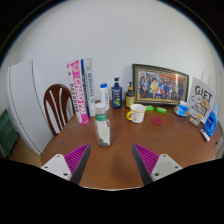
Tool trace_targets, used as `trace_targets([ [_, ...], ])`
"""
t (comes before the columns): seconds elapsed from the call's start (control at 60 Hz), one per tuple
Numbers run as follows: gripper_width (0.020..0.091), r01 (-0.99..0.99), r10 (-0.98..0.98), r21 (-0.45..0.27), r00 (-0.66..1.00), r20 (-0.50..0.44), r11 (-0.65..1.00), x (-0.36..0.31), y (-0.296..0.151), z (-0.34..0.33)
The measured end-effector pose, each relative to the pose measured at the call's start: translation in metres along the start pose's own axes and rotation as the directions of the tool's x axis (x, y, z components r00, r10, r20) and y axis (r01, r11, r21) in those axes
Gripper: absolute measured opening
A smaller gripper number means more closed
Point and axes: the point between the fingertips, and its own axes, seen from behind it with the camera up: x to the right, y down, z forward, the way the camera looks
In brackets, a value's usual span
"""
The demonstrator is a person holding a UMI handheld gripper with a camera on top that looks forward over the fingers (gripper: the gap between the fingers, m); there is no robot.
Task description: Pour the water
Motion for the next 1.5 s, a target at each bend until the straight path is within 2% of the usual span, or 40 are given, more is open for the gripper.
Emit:
trace_targets([
  [0.133, 0.0854, -0.004, 0.001, 0.041, 0.998, 0.058, 0.999, -0.027, -0.007, 0.053],
  [0.417, 0.0857, 0.042, -0.051, 0.082, 0.992, 0.114, 0.996, -0.04, -0.002, 0.166],
  [0.517, 0.0846, 0.084, -0.102, 0.132, 0.985, 0.139, 0.988, -0.047, -0.004, 0.188],
  [0.567, 0.0803, 0.093, -0.116, 0.153, 0.983, 0.145, 0.984, -0.05, -0.004, 0.196],
  [0.617, 0.0726, 0.098, -0.124, 0.162, 0.979, 0.159, 0.982, -0.053, -0.002, 0.202],
  [0.733, 0.0618, 0.115, -0.143, 0.193, 0.98, 0.141, 0.975, -0.049, -0.004, 0.213],
  [0.767, 0.0558, 0.105, -0.134, 0.201, 0.981, 0.137, 0.974, -0.047, -0.006, 0.213],
  [0.883, 0.0501, 0.067, -0.102, 0.212, 0.982, 0.159, 0.975, -0.049, -0.007, 0.214],
  [1.067, 0.0409, 0.049, -0.083, 0.179, 0.979, 0.187, 0.983, -0.052, -0.013, 0.211],
  [1.15, 0.041, -0.003, -0.033, 0.17, 0.977, 0.212, 0.985, -0.06, -0.033, 0.21],
  [1.317, 0.041, -0.332, 0.278, 0.126, 0.905, 0.322, 0.935, -0.064, -0.096, 0.219],
  [1.5, 0.0408, -0.72, 0.641, 0.013, 0.625, 0.445, 0.694, -0.044, -0.167, 0.241],
])
